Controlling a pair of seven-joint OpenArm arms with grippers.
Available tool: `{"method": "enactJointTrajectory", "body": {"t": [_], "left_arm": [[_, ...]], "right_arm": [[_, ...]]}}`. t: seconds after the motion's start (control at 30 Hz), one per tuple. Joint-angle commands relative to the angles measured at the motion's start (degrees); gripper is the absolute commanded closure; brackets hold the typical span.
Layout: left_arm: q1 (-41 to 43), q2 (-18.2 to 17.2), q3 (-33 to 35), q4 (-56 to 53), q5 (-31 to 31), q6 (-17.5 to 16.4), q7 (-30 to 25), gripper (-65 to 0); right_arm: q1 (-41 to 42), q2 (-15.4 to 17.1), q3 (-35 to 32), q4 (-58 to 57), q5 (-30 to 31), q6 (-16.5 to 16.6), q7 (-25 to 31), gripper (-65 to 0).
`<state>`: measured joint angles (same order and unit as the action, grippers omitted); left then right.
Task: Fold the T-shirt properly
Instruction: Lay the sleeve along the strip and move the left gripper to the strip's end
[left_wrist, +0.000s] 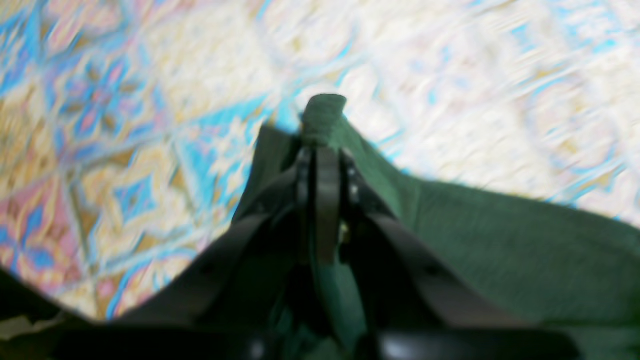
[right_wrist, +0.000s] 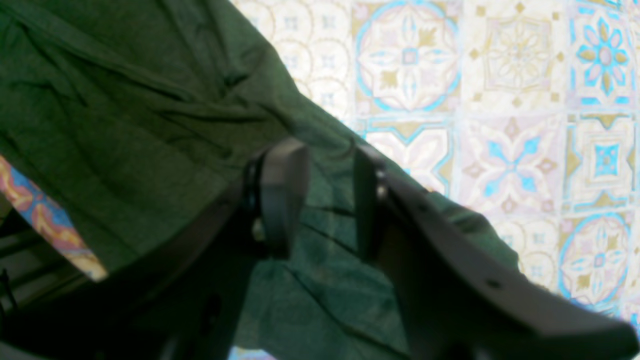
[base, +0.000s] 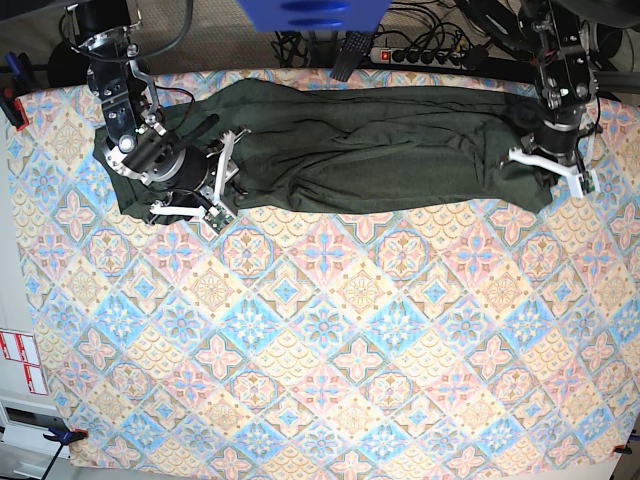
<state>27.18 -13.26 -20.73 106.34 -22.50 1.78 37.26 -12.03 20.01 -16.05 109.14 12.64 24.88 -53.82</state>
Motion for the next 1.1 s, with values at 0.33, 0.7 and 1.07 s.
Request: {"method": "enactJointTrajectory", "body": {"t": [0.33,0.7,1.07], "left_arm": [[2.7,-0.7,1.0,-1.5,-0.1,-0.2,7.7,0.0],[2.6,-5.1,-3.5,0.5,-2.4,-0.3,12.3,-31.1],[1.8,-19.8,-3.3,-6.1,-20.7,-0.5,14.5,-32.2]], "right_arm": [[0.9,0.3,0.2,1.1,0.5,0.0,0.9,-19.2],[0.7,0.3,0.3,1.1,0.5,0.0,1.0,-19.2],[0.7,0.3,0.2,1.1,0.5,0.0,1.0,-19.2]]}}
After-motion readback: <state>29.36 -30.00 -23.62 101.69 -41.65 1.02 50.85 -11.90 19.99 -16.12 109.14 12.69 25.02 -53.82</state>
